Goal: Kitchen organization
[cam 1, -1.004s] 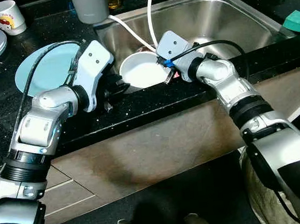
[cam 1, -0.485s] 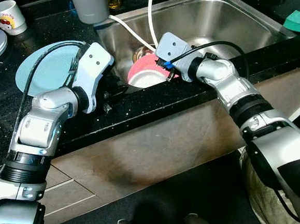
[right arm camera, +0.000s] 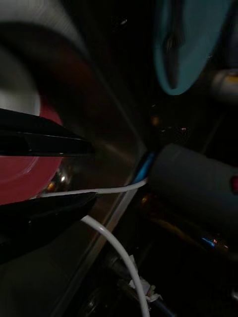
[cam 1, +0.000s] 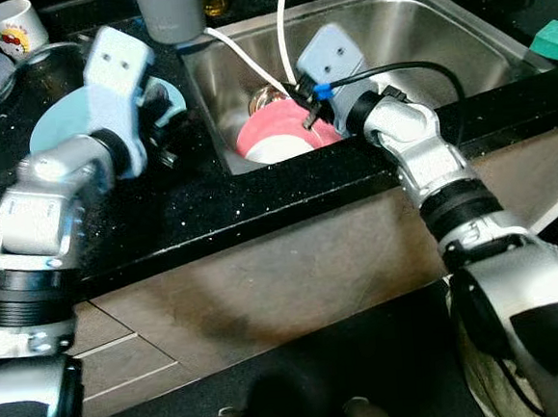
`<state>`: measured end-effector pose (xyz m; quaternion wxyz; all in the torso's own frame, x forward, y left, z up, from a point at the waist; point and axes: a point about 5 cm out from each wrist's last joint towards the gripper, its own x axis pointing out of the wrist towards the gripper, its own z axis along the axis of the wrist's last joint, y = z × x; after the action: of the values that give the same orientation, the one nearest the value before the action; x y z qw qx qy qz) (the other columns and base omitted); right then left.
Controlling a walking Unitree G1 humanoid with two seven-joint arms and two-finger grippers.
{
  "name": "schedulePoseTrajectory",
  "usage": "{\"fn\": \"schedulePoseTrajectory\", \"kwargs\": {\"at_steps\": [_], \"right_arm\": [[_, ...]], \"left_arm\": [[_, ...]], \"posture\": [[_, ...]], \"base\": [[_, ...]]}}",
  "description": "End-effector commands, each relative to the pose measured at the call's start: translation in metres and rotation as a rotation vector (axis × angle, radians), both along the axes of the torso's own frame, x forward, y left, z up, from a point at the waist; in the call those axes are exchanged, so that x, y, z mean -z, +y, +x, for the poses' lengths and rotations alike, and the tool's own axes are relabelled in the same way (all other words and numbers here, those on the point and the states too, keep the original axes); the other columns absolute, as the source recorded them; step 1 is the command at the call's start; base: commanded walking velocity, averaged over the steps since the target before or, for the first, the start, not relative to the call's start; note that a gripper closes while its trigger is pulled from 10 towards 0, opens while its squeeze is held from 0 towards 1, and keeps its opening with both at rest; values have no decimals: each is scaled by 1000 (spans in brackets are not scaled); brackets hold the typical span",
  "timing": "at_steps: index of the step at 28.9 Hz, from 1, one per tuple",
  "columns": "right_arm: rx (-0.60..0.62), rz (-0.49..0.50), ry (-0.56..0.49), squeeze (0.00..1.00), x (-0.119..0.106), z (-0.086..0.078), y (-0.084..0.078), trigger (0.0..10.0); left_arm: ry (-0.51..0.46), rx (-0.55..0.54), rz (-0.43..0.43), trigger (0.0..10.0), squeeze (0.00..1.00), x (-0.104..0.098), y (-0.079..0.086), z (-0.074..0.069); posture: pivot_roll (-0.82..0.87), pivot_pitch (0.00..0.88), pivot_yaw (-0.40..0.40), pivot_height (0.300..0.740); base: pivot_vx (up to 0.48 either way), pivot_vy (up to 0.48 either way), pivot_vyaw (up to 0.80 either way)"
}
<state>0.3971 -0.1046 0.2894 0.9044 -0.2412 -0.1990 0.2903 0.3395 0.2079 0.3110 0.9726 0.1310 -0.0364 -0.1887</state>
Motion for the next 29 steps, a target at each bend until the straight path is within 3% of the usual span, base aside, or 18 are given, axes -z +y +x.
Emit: {"fn": "schedulePoseTrajectory", "kwargs": {"at_steps": [1,6,11,21,29], "right_arm": [[-24,52,9,0,-1,-4,1,10000],[-56,71,43,0,9,-11,1,10000],[-67,70,61,0,14,-13,2,10000],[-102,46,79,0,15,-22,5,10000],[-119,31,97,0,15,-26,6,10000]], "left_arm": [[39,-26,-4,10000,0,-1,13,-8],[155,-170,-28,10000,0,-1,35,-12],[221,-257,-55,10000,0,4,45,-7],[368,-290,-189,10000,0,25,42,3],[463,-303,-172,10000,0,41,43,8]], "posture": [[50,205,43,740],[53,206,37,740],[55,205,35,740],[47,207,46,740],[48,211,48,740]], "base": [[0,0,0],[0,0,0],[0,0,0],[0,0,0],[0,0,0]]}}
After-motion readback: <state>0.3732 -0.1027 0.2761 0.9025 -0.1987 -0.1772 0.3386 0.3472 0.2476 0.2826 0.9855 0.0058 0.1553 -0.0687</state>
